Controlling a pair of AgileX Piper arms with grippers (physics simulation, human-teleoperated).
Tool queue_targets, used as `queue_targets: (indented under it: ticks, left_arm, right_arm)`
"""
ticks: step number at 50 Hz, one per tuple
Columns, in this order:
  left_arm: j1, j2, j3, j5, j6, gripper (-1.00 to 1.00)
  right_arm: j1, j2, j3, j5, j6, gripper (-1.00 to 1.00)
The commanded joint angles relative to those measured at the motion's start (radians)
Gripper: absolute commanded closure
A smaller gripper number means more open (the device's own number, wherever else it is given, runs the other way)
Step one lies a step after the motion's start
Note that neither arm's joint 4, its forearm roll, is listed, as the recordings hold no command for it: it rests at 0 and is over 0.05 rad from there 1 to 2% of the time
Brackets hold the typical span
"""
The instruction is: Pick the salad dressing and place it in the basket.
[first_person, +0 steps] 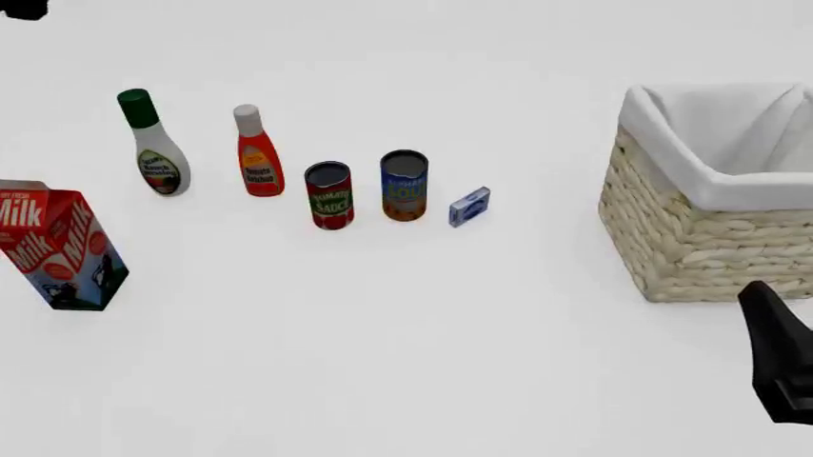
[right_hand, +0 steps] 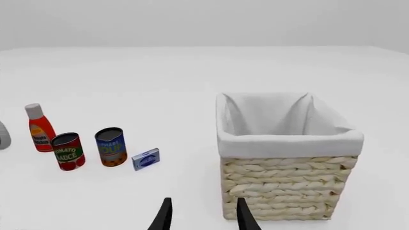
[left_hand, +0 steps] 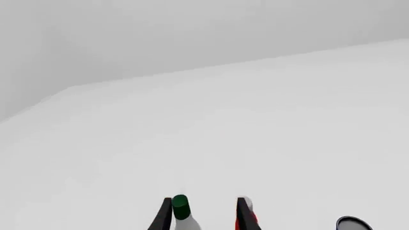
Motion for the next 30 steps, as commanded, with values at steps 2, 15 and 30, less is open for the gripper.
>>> queue_targets:
  ticks: [2,15,30]
  left_arm:
    - [0.015,0.227,-0.188,0.047,0.03,-1.0]
    - [0.067,0.405,-0.344,0.116,-0.025,-1.0]
    - [0.118,0.53,-0.389,0.123,-0.064,-1.0]
  right_arm:
    - [0.008,0.0,0.0,0.0,0.001,-1.0]
    - [0.008,0.0,-0.001,-0.004,0.002,-1.0]
    - [0.018,0.0,-0.001,-0.006,0.009,-1.0]
